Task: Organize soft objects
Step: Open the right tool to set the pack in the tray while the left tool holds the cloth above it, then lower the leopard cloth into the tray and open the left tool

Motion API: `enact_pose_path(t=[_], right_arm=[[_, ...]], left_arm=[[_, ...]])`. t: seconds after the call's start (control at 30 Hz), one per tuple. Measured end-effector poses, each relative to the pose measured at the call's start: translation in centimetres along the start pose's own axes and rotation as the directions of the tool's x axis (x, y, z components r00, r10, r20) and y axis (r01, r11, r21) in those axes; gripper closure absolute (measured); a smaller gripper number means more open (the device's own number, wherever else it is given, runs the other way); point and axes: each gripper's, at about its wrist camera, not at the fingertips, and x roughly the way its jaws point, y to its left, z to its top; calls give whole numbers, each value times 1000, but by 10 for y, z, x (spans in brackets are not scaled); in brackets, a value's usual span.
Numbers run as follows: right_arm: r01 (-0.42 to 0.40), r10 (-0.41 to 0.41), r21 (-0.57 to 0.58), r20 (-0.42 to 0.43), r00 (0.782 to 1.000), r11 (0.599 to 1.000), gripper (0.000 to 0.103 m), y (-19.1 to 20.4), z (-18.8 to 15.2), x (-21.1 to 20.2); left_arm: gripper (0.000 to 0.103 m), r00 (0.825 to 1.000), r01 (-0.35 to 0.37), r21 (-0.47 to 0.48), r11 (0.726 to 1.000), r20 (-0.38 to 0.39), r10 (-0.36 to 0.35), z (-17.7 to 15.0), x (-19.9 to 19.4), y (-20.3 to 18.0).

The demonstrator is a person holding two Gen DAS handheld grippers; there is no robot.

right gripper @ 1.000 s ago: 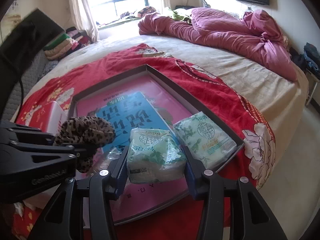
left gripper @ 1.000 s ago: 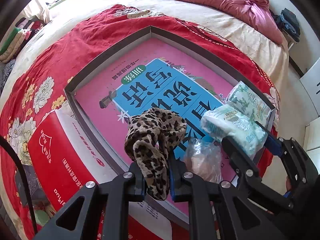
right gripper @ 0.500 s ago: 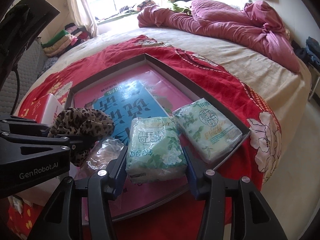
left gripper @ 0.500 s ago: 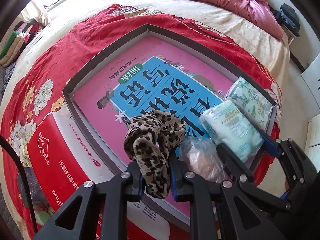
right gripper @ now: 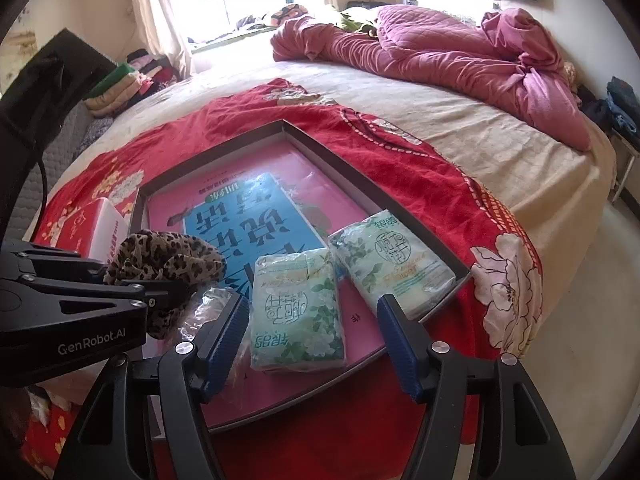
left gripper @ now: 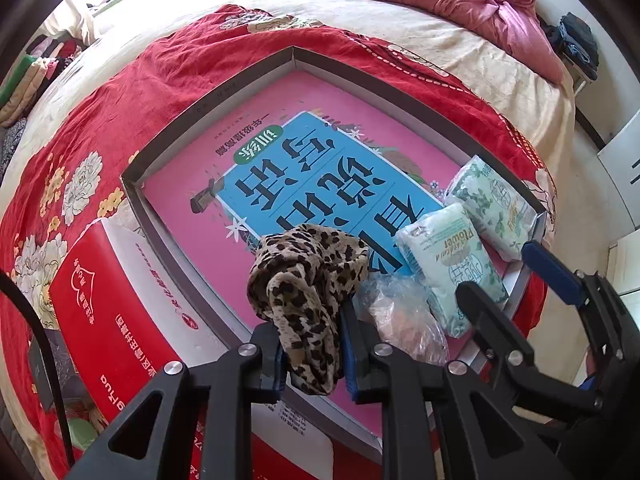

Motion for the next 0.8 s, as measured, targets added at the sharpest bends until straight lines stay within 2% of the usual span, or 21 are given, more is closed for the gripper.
enact_pose_path(t=[0.23, 0.6, 0.67, 0.8], right_arm=[[77, -77, -19, -2, 997, 997, 33, -6, 0, -2], [97, -96, -46, 20, 995, 994, 28, -8, 2, -9], [100, -99, -41, 19, 995, 994, 28, -8, 3, -10], [103, -102, -40, 26, 994, 994, 28, -9, 3, -14]], left_arm=[[74, 1000, 18, 6, 1000, -1, -18, -2, -1, -2], [64, 1000, 30, -11, 999, -5, -30, -6, -5, 0], [61, 999, 32, -17, 999, 5, -32, -7, -8, 2], [44, 999, 35, -31, 999, 28, -34, -7, -17, 5]])
